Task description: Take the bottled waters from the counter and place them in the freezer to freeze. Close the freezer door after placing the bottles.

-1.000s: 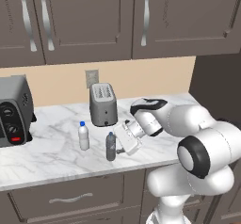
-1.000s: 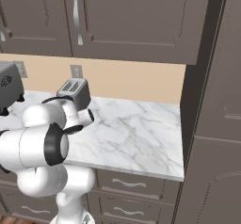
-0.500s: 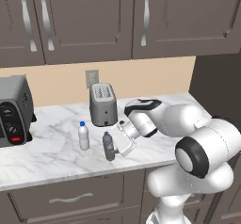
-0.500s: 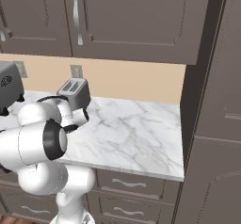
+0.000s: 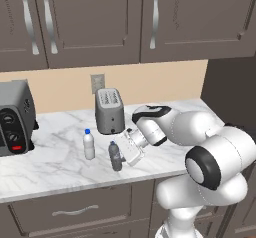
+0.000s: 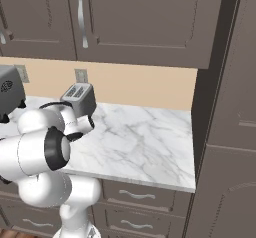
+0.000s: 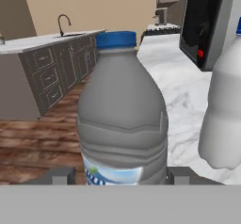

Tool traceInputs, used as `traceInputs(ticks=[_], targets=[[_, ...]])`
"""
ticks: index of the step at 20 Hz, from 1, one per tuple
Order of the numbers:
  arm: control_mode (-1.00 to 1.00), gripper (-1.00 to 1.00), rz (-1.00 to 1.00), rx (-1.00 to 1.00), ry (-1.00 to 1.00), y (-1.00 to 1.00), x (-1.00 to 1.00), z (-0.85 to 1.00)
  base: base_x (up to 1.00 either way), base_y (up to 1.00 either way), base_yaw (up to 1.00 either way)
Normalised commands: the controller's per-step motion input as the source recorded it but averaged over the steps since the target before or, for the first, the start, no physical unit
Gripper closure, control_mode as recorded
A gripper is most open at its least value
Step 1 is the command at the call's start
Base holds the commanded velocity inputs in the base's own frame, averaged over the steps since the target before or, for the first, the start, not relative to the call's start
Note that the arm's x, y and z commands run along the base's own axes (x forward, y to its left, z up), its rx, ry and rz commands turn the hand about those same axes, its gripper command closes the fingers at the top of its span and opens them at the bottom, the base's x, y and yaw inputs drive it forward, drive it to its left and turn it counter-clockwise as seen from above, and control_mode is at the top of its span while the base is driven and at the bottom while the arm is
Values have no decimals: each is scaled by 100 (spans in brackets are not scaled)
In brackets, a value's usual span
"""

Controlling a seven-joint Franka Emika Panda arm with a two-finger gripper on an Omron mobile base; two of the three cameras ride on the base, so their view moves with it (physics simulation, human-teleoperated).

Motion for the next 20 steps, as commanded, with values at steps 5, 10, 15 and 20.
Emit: traceInputs(ticks=[5,10,15,20], targets=[[-100,100,0,0,0,0,-1,0,0,0,0],[-100,100,0,1,6,-1,-6,18,0,0,0],[-100,100,-5,14,12,-14,-7,55,0,0,0],[-100,100,-10,19,9,-17,-29,59,0,0,0]])
